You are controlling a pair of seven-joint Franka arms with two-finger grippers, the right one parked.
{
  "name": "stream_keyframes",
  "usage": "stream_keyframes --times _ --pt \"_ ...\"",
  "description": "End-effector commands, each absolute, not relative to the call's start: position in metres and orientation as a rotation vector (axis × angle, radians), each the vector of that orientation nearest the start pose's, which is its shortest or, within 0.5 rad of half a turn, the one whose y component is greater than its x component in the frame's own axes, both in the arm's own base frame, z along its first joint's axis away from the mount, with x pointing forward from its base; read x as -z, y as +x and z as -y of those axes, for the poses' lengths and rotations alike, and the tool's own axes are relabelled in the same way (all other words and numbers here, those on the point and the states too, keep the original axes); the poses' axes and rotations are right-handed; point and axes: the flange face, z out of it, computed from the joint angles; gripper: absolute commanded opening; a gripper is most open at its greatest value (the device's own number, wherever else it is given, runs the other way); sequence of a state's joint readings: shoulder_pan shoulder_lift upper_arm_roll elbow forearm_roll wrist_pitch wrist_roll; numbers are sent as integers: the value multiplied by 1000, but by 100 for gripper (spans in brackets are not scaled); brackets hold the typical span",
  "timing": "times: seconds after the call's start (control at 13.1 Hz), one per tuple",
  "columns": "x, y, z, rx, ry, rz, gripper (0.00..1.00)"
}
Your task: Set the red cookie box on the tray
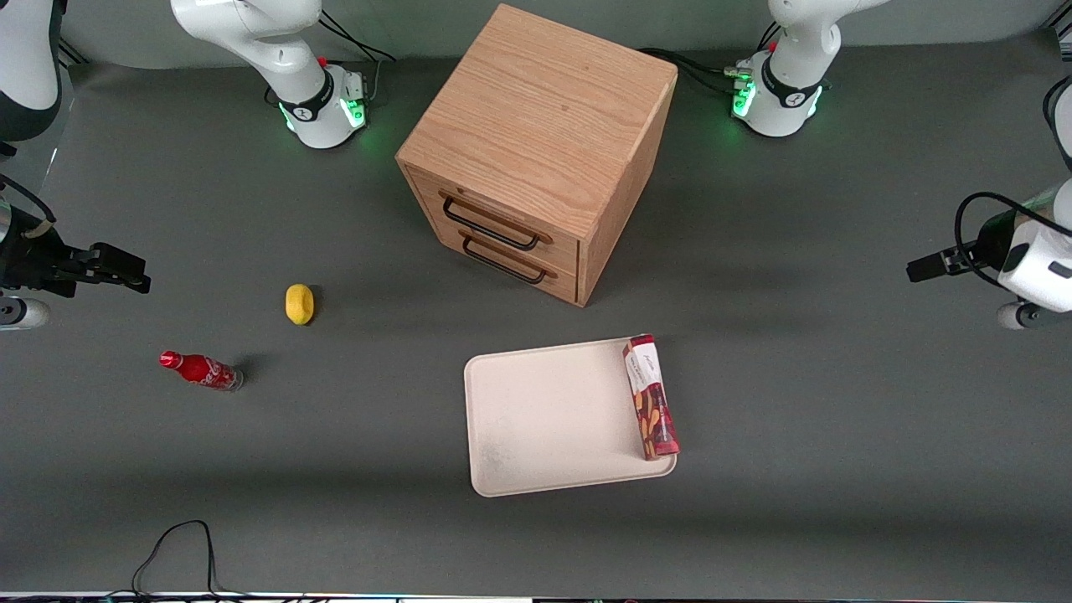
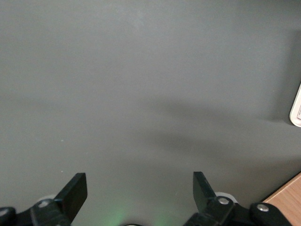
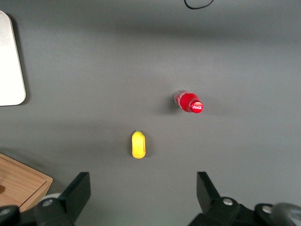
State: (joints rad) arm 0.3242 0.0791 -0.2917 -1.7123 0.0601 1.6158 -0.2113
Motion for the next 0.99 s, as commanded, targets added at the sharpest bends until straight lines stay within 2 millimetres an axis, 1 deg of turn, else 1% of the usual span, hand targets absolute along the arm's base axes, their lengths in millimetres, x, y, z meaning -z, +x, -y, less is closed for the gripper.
stream_keyframes --times 0.0,0.08,0.3,0.38,0.53,0.61,0.69,0.91 --pt "-525 551 -46 -265 -3063 343 100" --pt "-528 551 -48 -262 -3062 349 100" --pt "-538 550 -48 -229 -3058 352 100" --pt "-541 552 -43 -221 -3059 343 100" --pt "-542 552 -24 -226 -3062 322 100" --pt "-543 552 -20 -226 -3065 315 100" --pt "-546 553 -17 -217 -3067 308 100" --pt "-549 554 -19 -220 -3067 292 100"
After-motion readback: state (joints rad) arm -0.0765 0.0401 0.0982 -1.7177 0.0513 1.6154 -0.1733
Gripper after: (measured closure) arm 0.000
